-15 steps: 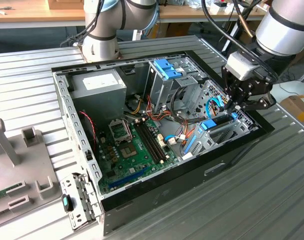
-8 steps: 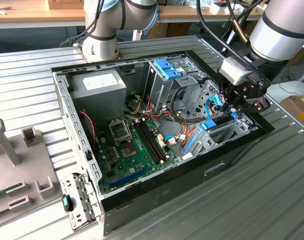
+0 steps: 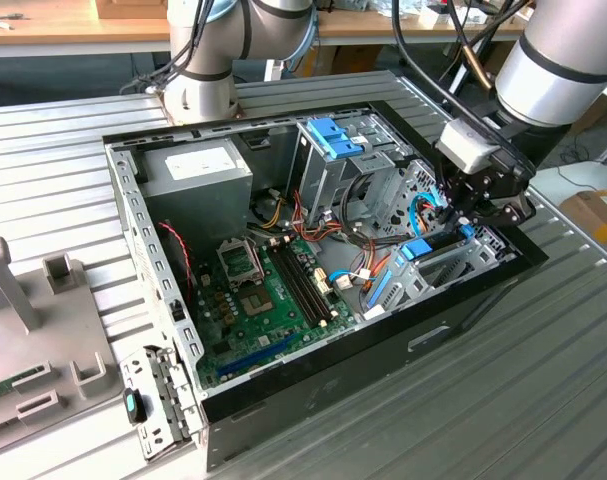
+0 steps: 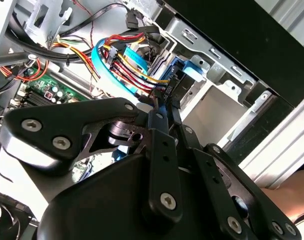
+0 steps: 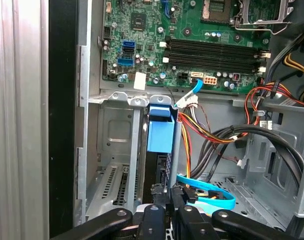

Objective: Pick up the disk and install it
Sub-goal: 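Insert the first disk wire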

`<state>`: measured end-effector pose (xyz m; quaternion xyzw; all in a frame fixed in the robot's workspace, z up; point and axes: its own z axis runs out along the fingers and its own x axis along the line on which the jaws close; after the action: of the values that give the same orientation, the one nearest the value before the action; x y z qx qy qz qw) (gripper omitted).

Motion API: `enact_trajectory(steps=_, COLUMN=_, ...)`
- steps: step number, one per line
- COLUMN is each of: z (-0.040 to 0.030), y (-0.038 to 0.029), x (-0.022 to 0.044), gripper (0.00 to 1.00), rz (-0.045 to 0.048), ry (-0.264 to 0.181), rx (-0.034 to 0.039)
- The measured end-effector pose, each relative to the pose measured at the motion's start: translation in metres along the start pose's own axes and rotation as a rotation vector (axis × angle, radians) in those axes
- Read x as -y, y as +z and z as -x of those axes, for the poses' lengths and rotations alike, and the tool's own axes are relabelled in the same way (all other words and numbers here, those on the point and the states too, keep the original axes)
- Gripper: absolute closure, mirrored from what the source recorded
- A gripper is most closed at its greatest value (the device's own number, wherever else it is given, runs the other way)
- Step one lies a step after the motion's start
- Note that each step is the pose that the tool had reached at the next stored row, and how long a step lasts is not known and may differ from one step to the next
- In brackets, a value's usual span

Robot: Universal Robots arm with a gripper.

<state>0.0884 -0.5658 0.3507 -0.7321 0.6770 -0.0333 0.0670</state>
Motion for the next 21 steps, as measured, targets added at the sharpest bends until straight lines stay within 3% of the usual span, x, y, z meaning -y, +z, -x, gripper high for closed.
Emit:
enact_trajectory(steps=2, z=-0.0001, y=0.0041, x=-0.0006, gripper=0.84, rz=0.0002, ry=-0.004, rx=0.0005)
enact_trajectory(steps=5, z=-0.0002, y=0.0044, x=-0.0006, gripper=0.84, rz=0.0003, ry=-0.005, rx=-0.0003)
enact_trajectory(steps=7, z=-0.0002, y=0.0043, x=-0.0006, gripper=0.84, rz=0.0011, ry=-0.006, rx=-0.0090)
enact_trajectory(steps=12, z=0.0001, y=0.0042, x=-0.0016, gripper=0.84, rz=0.0010, ry=-0.007, rx=-0.0097)
enact_trajectory(steps=19, z=0.0003, y=0.0045, x=-0.0021, gripper=0.84, rz=0.0021, ry=-0.010, rx=-0.0252)
enact_trajectory(steps=21, z=0.0003, y=0.0046, x=-0.0023, gripper=0.84, rz=0.0022, ry=-0.010, rx=-0.0267)
